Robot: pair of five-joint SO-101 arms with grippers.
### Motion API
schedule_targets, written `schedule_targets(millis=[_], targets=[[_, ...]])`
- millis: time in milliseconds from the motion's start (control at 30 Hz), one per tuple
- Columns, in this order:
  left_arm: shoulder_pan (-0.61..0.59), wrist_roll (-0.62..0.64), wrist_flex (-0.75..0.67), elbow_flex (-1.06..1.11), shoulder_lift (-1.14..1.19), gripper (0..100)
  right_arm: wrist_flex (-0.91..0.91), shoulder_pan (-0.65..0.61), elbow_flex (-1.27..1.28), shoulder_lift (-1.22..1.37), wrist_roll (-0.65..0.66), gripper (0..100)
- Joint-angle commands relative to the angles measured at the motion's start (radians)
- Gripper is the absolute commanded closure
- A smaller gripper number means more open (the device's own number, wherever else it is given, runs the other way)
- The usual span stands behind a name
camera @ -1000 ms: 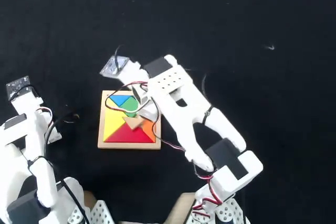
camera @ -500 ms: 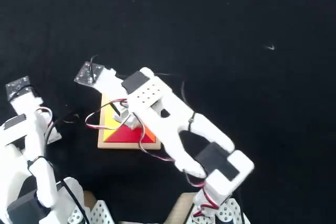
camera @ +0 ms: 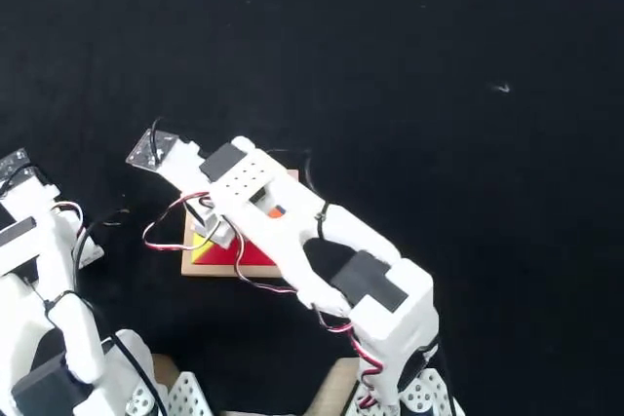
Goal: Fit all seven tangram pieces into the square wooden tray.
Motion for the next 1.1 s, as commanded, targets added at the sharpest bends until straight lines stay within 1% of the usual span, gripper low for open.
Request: schedule_targets(millis=[0, 467, 567, 700, 767, 867, 1067], targets=[[-0.008, 0.011, -0.017, -0.019, -0.028, 97, -0.017, 0.031, -0.051, -0.005, -0.002, 98.8], [-0.008, 0.011, -0.017, -0.018, -0.026, 97, -0.046, 0.172, -0.05, -0.012, -0.002, 98.8], [-0.008, 0.011, -0.017, -0.018, -0.026, 97, -0.041, 0.161, -0.05, -0.018, -0.002, 98.8], [-0.008, 0.011, -0.017, -0.018, -0.026, 97, -0.041, 0.087, -0.044, -0.058, -0.003, 98.8], [-0.008, 0.011, -0.017, -0.018, -0.026, 97, -0.046, 0.071, -0.044, -0.062, -0.003, 98.8], [-0.008, 0.011, -0.017, -0.018, -0.026, 97, -0.052, 0.08, -0.053, -0.035, -0.002, 98.8], [-0.008, 0.011, -0.017, -0.016, -0.026, 97, -0.058, 0.155, -0.077, 0.038, -0.002, 98.8]])
